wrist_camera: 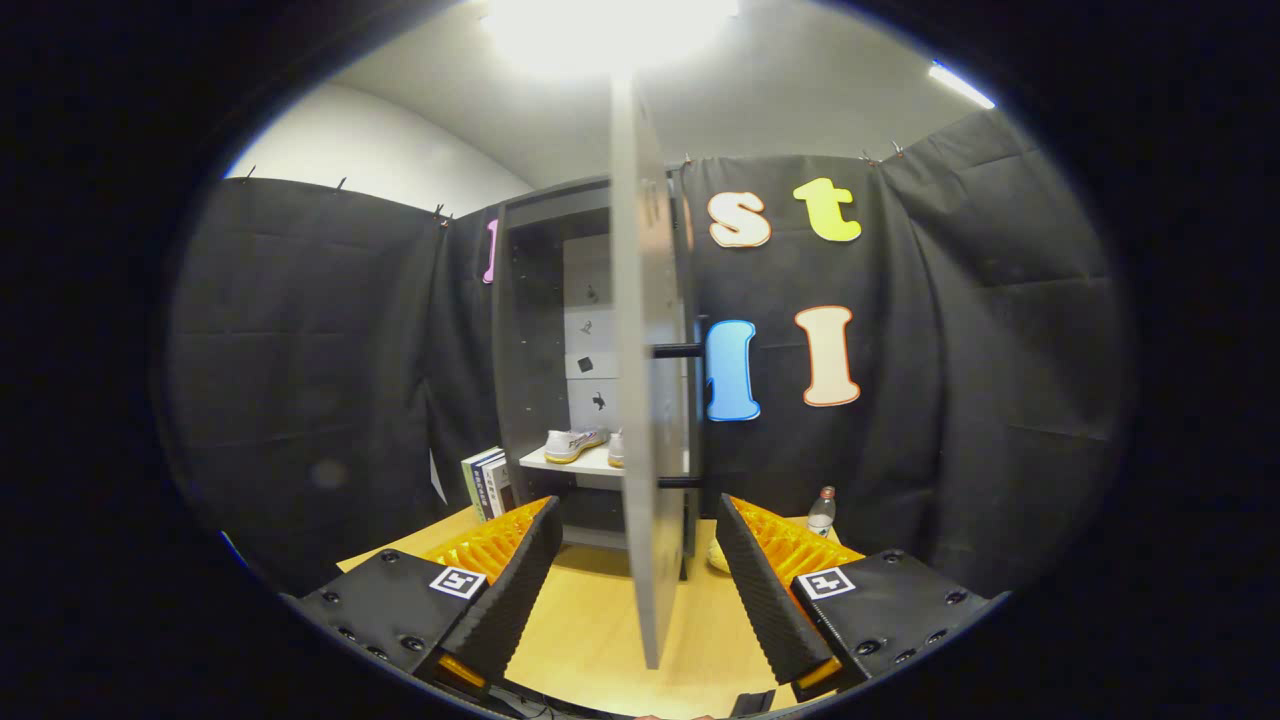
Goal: Open the shoe cabinet door, grab the shoes and put them into the shoe cabinet, then close the shoe cabinet door.
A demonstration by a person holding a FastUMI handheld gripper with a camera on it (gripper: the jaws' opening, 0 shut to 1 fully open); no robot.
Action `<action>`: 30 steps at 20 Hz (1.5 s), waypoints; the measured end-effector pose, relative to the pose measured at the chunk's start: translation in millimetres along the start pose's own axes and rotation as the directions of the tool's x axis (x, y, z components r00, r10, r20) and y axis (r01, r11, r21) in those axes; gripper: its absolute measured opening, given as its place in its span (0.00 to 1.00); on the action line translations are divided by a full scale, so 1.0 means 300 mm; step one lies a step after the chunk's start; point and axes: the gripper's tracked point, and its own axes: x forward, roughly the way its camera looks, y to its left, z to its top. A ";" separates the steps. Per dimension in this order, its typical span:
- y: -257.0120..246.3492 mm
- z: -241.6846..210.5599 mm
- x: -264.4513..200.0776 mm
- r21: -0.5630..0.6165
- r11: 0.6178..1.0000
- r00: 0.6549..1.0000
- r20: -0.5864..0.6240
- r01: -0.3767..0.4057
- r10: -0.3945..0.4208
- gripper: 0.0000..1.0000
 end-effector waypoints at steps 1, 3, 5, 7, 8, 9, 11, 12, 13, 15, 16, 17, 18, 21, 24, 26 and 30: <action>-0.060 0.013 -0.001 0.014 1.000 1.000 0.012 0.007 -0.008 0.97; -0.169 0.033 0.028 0.016 0.999 0.999 0.029 0.028 -0.028 0.97; -0.267 0.060 0.071 0.019 0.999 0.998 0.046 0.048 -0.048 0.98; -0.313 0.082 0.131 0.027 0.999 0.997 0.065 0.040 -0.042 0.98; -0.336 0.089 0.159 0.031 0.999 0.997 0.068 0.036 -0.038 0.98; -0.351 0.097 0.190 0.036 0.999 0.997 0.066 0.032 -0.034 0.98; -0.368 0.101 0.239 0.039 0.999 0.997 0.060 0.038 -0.040 0.98; -0.362 0.101 0.257 0.039 0.999 0.998 0.058 0.029 -0.032 0.98; -0.347 0.104 0.275 0.033 0.999 0.998 0.060 0.018 -0.020 0.98; -0.323 0.116 0.305 0.005 1.000 0.998 0.070 0.006 -0.007 0.98; -0.318 0.116 0.309 -0.012 1.000 0.997 0.073 0.015 -0.014 0.98; -0.313 0.117 0.316 -0.024 0.999 0.997 0.070 0.023 -0.022 0.98; -0.299 0.112 0.325 -0.028 0.999 0.998 0.063 0.022 -0.020 0.98; -0.271 0.096 0.344 -0.029 0.999 0.998 0.033 0.046 -0.045 0.98; -0.274 0.102 0.333 -0.085 0.989 0.993 0.031 0.119 -0.117 0.97; -0.266 0.113 0.317 -0.081 0.985 0.988 0.044 0.151 -0.148 0.96; -0.255 0.098 0.308 -0.015 0.984 0.984 0.017 0.180 -0.180 0.96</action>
